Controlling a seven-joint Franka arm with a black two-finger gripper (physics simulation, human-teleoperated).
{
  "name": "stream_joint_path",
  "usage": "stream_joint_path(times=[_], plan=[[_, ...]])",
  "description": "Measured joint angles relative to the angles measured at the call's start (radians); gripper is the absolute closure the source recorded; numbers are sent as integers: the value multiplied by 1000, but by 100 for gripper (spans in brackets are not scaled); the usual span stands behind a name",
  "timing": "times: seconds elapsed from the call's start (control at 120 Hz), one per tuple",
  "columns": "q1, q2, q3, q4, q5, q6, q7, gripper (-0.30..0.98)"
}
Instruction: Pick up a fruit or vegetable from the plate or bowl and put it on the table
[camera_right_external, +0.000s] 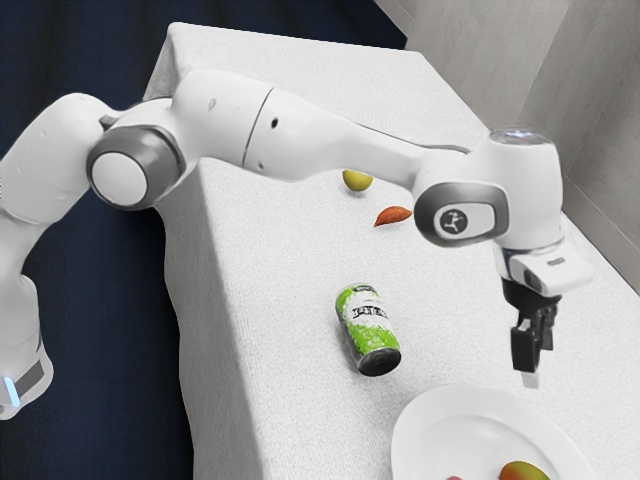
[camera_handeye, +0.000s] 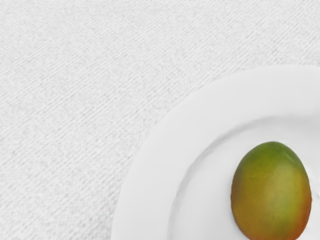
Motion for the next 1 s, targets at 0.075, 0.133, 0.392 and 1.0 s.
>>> stream_joint_path(times=[0.075,0.133,0.392,1.0], plan=[[-10,31,-31,0,-9,36,10,0],[-22,55,-38,0,-13,62,17,0],[-70,122,-49,0,-20,144,41,0],[-94,197,-45,-14,-46,190,67,12]])
